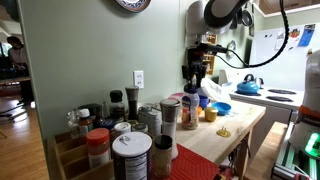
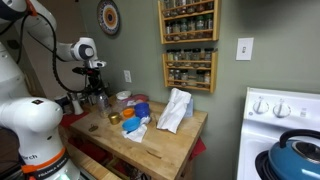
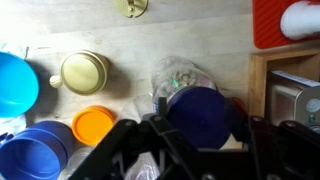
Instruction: Put the blue lid on the open container
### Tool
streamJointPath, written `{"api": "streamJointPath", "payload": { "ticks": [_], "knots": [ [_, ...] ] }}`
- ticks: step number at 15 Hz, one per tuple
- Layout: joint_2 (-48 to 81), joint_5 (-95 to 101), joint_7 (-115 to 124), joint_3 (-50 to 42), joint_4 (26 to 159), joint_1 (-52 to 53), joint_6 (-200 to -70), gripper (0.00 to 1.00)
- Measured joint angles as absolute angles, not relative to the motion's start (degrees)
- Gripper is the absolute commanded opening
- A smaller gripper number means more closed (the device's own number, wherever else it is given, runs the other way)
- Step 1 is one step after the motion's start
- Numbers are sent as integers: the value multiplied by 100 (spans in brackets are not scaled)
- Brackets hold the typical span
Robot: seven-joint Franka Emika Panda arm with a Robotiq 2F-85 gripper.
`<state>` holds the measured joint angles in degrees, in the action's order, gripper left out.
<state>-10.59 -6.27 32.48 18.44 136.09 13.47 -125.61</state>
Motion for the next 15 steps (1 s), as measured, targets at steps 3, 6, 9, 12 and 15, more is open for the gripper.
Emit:
{"api": "streamJointPath", "payload": {
  "ticks": [3,6,9,12,15],
  "knots": [
    [-1076,-627,3248,1843,13537,1348,-12561,6],
    [-1102,-627,3248,1839,13485,1348,-12561,0],
    [-1094,-627,3249,1827,13500,1341,-12559,0],
    [-1094,-626,3249,1795,13506,1326,-12553,30],
    [-1094,-626,3249,1770,13515,1320,-12553,44]
  ]
}}
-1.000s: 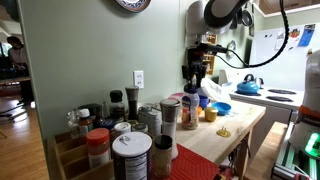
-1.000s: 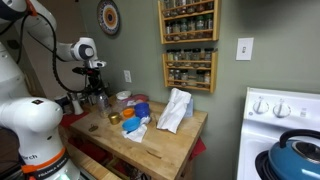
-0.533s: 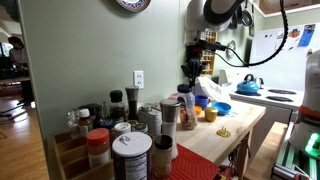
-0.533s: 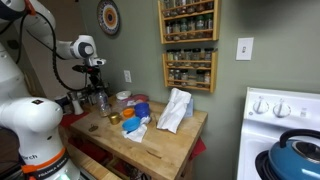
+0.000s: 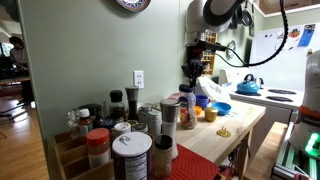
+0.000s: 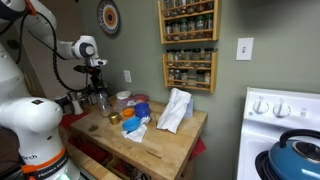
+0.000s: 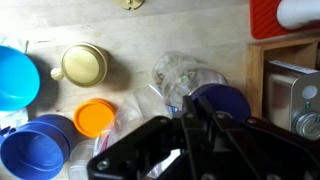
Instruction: Put the blue lid on the open container
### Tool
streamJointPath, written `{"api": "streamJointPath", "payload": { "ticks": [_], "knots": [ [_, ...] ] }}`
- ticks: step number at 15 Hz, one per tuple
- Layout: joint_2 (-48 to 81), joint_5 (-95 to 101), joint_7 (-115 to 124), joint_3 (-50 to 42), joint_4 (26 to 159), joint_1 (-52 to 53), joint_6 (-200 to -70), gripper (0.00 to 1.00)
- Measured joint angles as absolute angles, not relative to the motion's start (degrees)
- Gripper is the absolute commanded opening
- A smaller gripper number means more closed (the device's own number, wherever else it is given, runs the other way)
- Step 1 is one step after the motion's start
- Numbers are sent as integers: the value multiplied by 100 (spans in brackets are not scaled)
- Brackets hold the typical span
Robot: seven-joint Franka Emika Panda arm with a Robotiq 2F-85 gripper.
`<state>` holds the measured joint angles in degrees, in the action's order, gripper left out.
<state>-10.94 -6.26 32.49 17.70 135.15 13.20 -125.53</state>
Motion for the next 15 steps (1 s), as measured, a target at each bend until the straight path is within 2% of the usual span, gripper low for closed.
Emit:
{"api": "streamJointPath", "payload": {
  "ticks": [4,7,9,15],
  "knots": [
    [-1092,-626,3249,1766,13537,1320,-12553,74],
    [-1082,-626,3249,1767,13538,1320,-12553,85],
    [-1072,-626,3249,1768,13538,1320,-12553,100],
    [-992,-627,3249,1769,13549,1324,-12553,100]
  ]
}}
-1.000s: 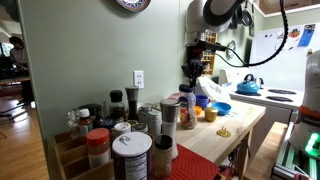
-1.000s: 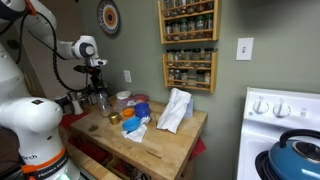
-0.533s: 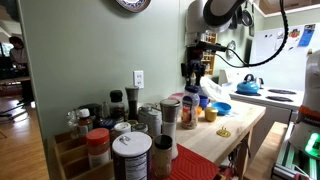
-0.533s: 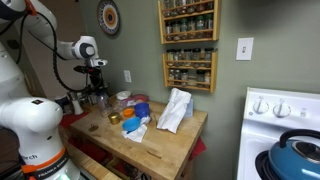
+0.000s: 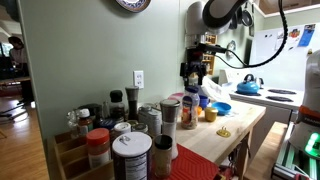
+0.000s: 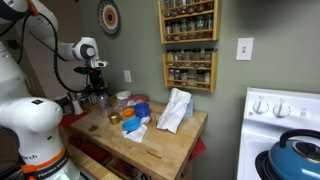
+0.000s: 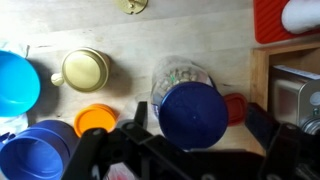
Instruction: Put the blue lid on the open container
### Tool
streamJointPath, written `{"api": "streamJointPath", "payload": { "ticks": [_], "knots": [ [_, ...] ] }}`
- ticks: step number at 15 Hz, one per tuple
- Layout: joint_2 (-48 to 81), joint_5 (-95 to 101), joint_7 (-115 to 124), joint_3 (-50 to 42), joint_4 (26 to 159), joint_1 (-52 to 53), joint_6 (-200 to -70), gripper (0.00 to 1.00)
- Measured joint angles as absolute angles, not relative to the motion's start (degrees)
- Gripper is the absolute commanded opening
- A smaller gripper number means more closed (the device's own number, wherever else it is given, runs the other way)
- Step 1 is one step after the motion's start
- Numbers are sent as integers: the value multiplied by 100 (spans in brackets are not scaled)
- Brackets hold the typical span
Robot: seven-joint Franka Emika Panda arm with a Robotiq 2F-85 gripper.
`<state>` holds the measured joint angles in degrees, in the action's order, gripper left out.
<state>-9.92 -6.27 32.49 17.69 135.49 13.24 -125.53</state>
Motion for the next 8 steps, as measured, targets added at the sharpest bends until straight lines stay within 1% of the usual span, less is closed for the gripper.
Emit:
{"api": "streamJointPath", "payload": {
  "ticks": [1,2,3,5,6,7,8],
  "knots": [
    [-958,-627,3249,1769,13549,1325,-12554,95],
    [-925,-627,3249,1769,13549,1326,-12557,87],
    [-897,-627,3249,1769,13549,1326,-12558,77],
    [-862,-627,3249,1769,13548,1326,-12559,64],
    [-855,-627,3249,1769,13546,1326,-12559,53],
    [-854,-627,3249,1769,13545,1326,-12559,46],
    [-854,-626,3249,1768,13540,1326,-12559,45]
  ]
}}
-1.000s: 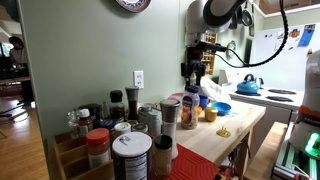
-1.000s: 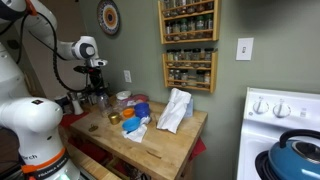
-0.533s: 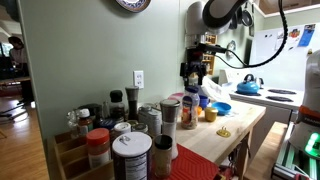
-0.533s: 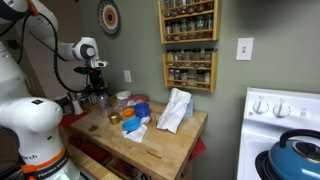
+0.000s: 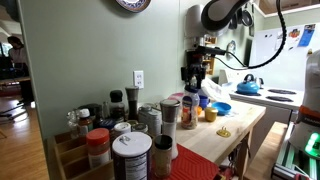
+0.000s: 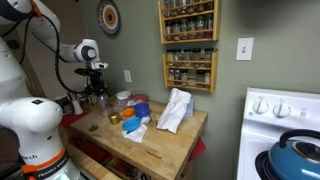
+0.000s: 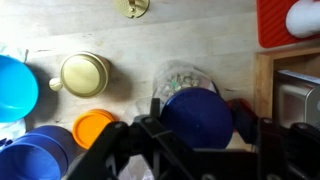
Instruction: Put the blue lid on the open container
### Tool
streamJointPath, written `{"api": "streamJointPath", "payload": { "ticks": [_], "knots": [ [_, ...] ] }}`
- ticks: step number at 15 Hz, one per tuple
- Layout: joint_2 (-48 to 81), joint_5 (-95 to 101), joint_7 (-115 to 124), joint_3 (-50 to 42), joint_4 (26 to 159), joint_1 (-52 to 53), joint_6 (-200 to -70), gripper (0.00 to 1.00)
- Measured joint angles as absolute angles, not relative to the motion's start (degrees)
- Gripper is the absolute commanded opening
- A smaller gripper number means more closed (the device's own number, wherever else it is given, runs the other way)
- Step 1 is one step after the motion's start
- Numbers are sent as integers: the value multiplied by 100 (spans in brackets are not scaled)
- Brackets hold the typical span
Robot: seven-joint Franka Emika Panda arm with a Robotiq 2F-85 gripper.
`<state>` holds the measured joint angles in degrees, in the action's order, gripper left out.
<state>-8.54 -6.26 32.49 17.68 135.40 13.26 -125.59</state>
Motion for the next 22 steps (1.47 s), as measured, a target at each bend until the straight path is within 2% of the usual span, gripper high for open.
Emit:
{"api": "streamJointPath", "payload": {
  "ticks": [10,22],
  "knots": [
    [-859,-566,3249,1770,13467,1327,-12530,45],
    [-653,-345,3248,1817,13023,1375,-11475,45]
  ]
}}
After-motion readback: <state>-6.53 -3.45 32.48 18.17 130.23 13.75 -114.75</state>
